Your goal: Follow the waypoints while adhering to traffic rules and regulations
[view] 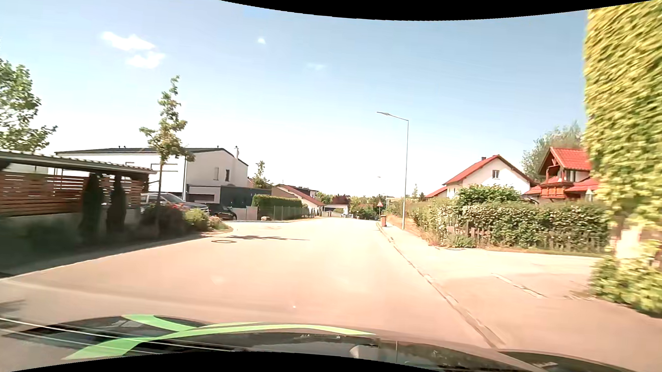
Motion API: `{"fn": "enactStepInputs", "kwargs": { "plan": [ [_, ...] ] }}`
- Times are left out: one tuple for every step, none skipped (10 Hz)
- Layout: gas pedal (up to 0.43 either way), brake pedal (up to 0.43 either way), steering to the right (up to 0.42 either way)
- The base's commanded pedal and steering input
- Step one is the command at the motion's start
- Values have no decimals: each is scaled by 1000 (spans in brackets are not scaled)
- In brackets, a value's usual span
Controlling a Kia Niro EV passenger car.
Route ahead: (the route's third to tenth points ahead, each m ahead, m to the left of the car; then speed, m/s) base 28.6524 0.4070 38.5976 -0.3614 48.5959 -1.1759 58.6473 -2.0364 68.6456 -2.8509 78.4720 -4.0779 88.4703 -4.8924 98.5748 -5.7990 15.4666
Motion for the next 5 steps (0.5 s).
{"fn": "enactStepInputs", "kwargs": {
  "plan": [
    [138,0,1],
    [138,0,2],
    [138,0,3],
    [138,0,3],
    [138,0,3]
  ]
}}
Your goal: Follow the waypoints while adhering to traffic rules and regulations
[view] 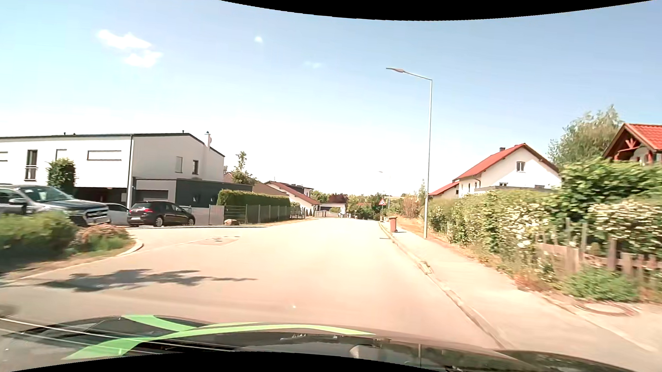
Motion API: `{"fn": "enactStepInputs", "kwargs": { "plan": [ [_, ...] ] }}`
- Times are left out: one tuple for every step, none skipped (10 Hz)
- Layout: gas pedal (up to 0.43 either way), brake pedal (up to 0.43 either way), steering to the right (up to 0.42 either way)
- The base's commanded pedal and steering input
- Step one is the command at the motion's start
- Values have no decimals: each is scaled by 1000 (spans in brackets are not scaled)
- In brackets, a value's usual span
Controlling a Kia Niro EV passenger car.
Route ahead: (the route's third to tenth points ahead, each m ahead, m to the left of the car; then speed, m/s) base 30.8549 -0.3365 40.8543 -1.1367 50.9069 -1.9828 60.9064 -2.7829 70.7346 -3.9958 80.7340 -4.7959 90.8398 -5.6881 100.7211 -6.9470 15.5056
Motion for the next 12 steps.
{"fn": "enactStepInputs", "kwargs": {
  "plan": [
    [138,0,5],
    [138,0,6],
    [138,0,6],
    [138,0,6],
    [130,0,6],
    [118,0,6],
    [110,0,6],
    [87,0,6],
    [79,0,6],
    [39,0,6],
    [0,0,6],
    [0,0,6]
  ]
}}
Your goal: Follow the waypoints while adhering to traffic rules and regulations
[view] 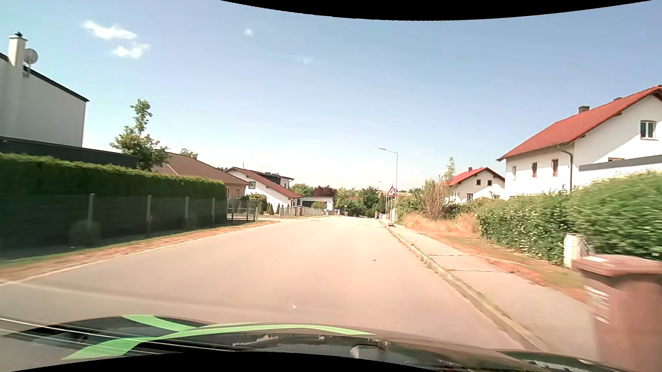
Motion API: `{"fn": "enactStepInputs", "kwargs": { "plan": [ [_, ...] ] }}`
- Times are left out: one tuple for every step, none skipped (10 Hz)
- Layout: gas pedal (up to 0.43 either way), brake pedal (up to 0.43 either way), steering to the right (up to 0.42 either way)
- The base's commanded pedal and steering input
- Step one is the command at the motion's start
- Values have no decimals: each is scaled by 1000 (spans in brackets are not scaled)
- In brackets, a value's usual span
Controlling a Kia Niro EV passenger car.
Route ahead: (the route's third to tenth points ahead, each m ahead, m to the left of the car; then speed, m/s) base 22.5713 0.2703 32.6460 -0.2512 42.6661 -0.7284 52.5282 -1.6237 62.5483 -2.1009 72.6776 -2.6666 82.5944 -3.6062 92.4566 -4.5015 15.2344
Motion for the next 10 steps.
{"fn": "enactStepInputs", "kwargs": {
  "plan": [
    [0,0,6],
    [0,0,6],
    [0,0,6],
    [0,0,6],
    [0,0,6],
    [0,0,6],
    [0,0,6],
    [0,0,6],
    [0,0,6],
    [0,0,6]
  ]
}}
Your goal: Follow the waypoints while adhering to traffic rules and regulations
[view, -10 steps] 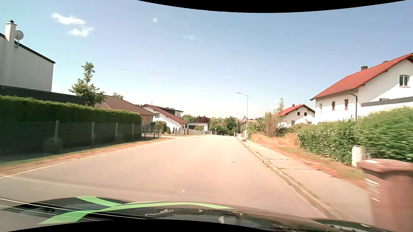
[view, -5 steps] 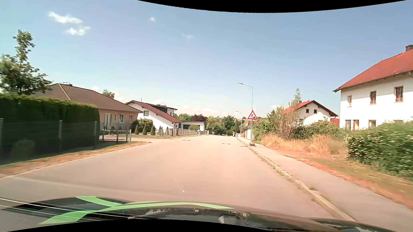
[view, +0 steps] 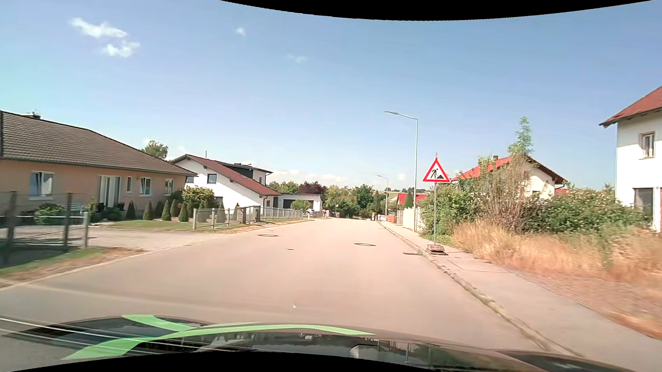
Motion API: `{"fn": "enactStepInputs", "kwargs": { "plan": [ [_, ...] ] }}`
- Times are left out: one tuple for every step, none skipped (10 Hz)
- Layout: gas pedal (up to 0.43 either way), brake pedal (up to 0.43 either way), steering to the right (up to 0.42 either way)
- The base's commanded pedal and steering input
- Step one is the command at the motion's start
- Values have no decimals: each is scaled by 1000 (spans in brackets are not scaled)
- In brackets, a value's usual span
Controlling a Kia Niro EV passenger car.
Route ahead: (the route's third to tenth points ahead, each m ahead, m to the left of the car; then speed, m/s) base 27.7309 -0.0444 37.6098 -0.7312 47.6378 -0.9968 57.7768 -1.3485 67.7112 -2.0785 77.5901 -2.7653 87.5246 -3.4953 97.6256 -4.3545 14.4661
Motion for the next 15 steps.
{"fn": "enactStepInputs", "kwargs": {
  "plan": [
    [0,0,6],
    [0,0,6],
    [0,0,6],
    [20,0,6],
    [20,0,6],
    [28,0,6],
    [28,0,6],
    [28,0,6],
    [28,0,6],
    [28,0,6],
    [28,0,6],
    [28,0,6],
    [28,0,6],
    [28,0,6],
    [28,0,6]
  ]
}}
